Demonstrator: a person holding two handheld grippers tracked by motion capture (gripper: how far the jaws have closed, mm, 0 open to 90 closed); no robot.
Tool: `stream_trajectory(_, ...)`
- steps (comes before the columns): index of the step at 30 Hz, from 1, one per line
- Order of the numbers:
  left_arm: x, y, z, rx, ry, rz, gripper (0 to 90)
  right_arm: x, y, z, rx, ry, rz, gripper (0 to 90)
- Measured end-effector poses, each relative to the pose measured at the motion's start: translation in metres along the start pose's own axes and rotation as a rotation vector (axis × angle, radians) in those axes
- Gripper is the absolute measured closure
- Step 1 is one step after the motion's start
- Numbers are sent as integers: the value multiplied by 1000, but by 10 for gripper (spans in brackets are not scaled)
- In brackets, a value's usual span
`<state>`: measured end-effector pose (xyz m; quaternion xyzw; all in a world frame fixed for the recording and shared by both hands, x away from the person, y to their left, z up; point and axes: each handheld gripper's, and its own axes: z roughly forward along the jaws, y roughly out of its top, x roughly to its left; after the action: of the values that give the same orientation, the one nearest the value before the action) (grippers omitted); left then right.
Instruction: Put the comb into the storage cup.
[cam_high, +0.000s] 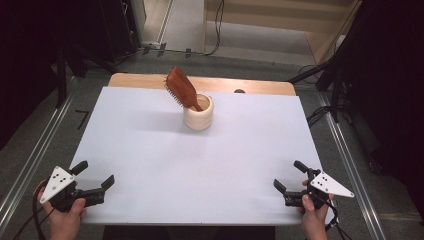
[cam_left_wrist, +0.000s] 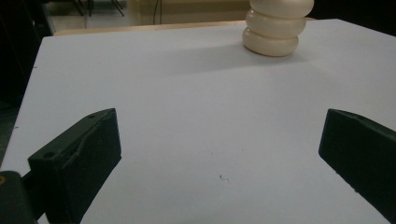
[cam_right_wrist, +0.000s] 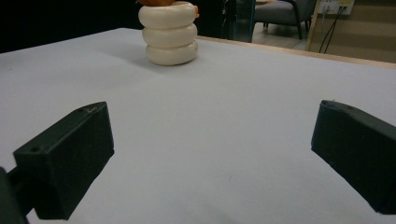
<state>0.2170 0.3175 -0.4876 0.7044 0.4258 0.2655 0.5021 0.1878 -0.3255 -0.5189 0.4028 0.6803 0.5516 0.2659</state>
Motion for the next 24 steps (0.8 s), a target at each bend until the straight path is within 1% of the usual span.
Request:
stream_trajectory(4, 7, -2, -3, -5, 8, -12, 0, 0, 0, 0, 1, 0, -4, 0)
stream_trajectory(6, 10, -4, -4, -4, -1, -32, 0, 0, 0, 0, 1, 0, -3, 0)
stream_trajectory(8, 13, -7, -4, -9, -17, -61, 0, 0, 0, 0, 1, -1, -4, 0)
stream_trajectory(9, 14, -7, -4, -11, -19, -64, 0, 0, 0, 0, 1, -2, -4, 0)
stream_trajectory(11, 13, -7, -4, -15, -26, -68, 0, 0, 0, 0, 1, -3, -3, 0)
stream_trajectory(15, 12, -8, -4, -19, -26, -68, 0, 0, 0, 0, 2, -6, 1, 0)
stream_trajectory(20, 14, -9, -6, -39, -39, -88, 0, 0, 0, 0, 3, -8, 2, 0)
stream_trajectory(24, 15, -10, -7, -46, -44, -92, 0, 0, 0, 1, 9, -12, -1, 0)
